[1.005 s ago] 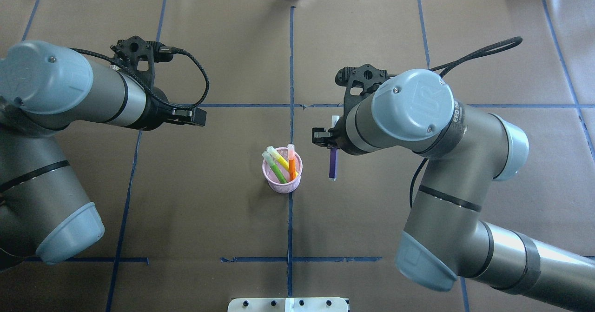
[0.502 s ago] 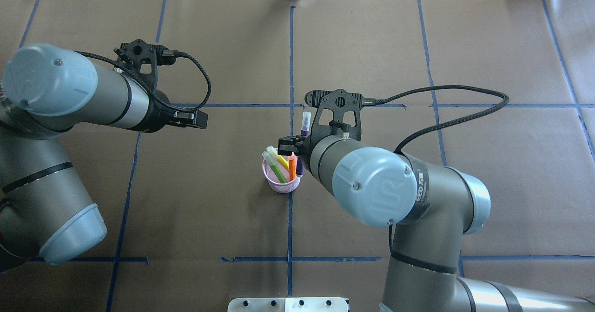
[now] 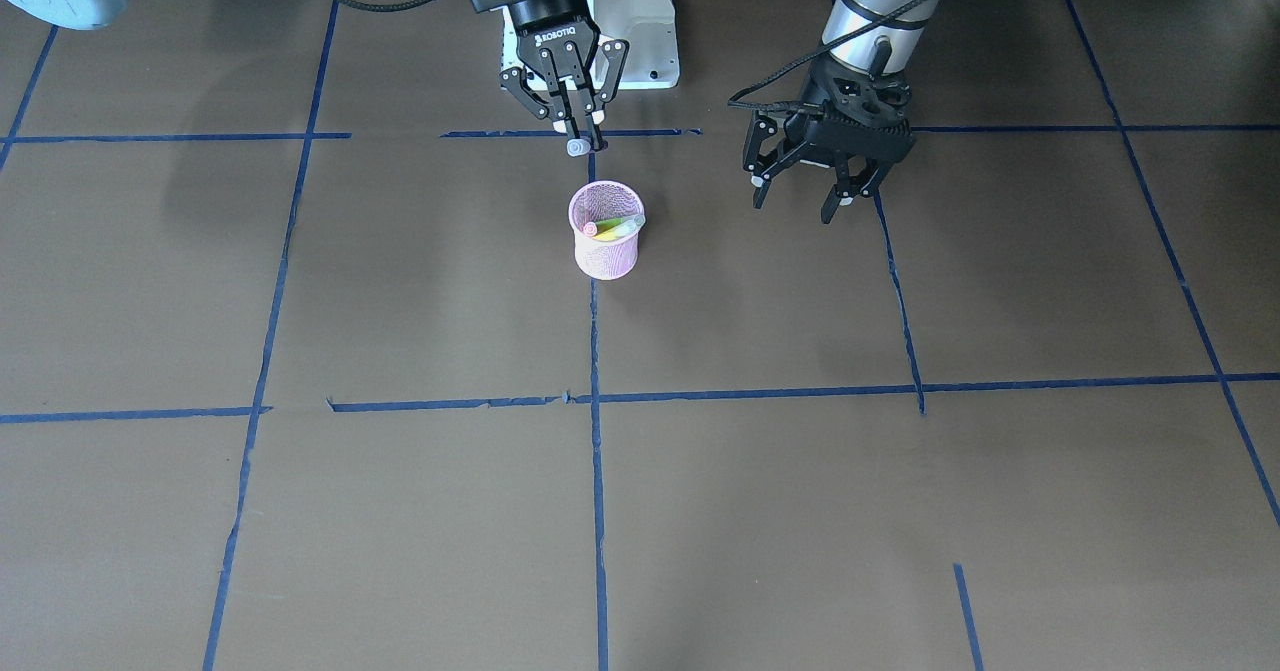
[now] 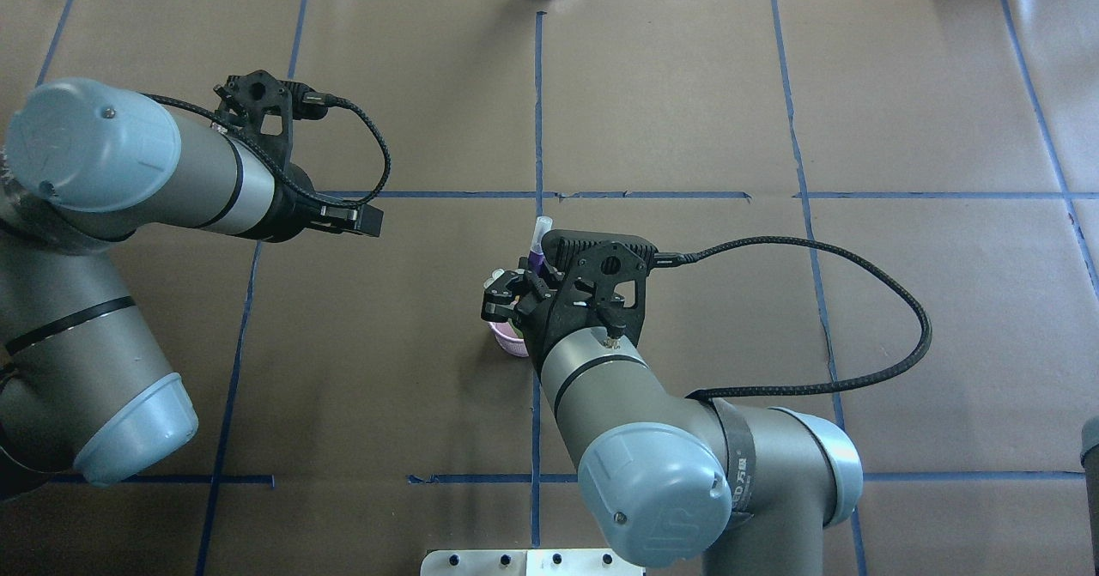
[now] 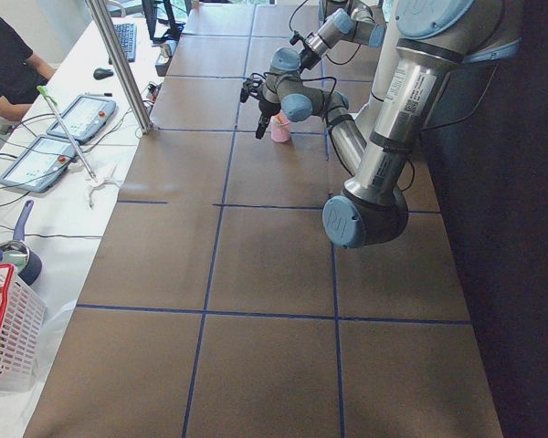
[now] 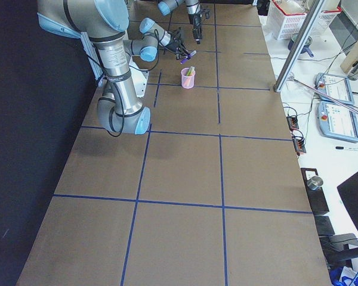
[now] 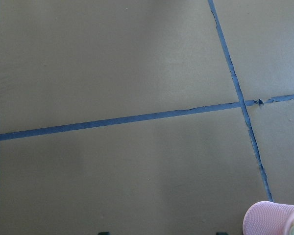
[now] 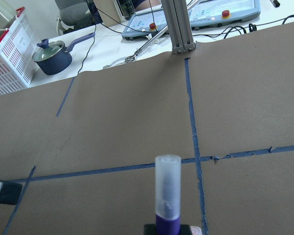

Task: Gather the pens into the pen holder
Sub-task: 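Carry the purple marker with the right gripper and lower it into the pink cup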

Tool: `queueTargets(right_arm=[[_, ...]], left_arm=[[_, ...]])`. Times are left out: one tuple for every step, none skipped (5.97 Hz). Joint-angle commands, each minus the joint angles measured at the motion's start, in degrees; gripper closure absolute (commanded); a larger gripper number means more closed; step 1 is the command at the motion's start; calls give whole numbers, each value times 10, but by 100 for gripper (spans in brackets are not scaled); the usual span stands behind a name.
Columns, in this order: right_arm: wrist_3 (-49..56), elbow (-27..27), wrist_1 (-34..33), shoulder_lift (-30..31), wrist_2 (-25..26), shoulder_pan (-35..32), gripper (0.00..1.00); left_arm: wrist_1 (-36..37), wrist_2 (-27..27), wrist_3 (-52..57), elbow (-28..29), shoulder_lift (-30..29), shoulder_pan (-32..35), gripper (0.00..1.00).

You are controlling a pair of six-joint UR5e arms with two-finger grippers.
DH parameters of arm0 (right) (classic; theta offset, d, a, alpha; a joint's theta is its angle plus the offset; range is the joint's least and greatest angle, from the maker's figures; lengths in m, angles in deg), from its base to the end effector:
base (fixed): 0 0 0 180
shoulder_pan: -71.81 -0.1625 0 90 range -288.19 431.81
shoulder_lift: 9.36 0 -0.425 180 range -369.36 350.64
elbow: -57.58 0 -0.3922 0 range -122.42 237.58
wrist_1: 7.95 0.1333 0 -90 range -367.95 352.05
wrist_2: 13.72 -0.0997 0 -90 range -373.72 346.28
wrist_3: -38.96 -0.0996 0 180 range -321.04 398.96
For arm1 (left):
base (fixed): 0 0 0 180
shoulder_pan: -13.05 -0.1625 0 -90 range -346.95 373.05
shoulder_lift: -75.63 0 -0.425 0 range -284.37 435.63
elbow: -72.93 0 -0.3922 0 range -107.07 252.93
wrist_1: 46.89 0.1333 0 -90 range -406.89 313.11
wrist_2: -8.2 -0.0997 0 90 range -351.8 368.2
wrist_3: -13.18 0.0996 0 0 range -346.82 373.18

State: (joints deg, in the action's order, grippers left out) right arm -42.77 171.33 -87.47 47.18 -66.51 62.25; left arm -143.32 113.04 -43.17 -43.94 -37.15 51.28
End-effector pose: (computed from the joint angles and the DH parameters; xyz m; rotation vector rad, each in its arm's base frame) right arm -0.5181 -0.2835 0.1252 0.7410 -1.0362 0.4023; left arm 0.3685 -0.4275 0.2264 0.3783 0.9270 0.0536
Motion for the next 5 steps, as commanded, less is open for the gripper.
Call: queueTargets(right_arm=[[0, -58, 67, 3, 53, 8, 100], [3, -63, 74, 2, 66, 7, 100], [1, -72, 74, 1, 67, 8, 100], [1, -90, 74, 0, 68, 8, 100], [2, -105, 74, -3, 68, 8, 100]], left_arm=[[1, 0, 4, 0, -1, 0, 21], [2, 0, 6, 1, -1, -1, 21], [2, 0, 6, 1, -2, -1, 21], [2, 0, 6, 2, -1, -1, 21], [2, 0, 7, 5, -1, -1, 21]])
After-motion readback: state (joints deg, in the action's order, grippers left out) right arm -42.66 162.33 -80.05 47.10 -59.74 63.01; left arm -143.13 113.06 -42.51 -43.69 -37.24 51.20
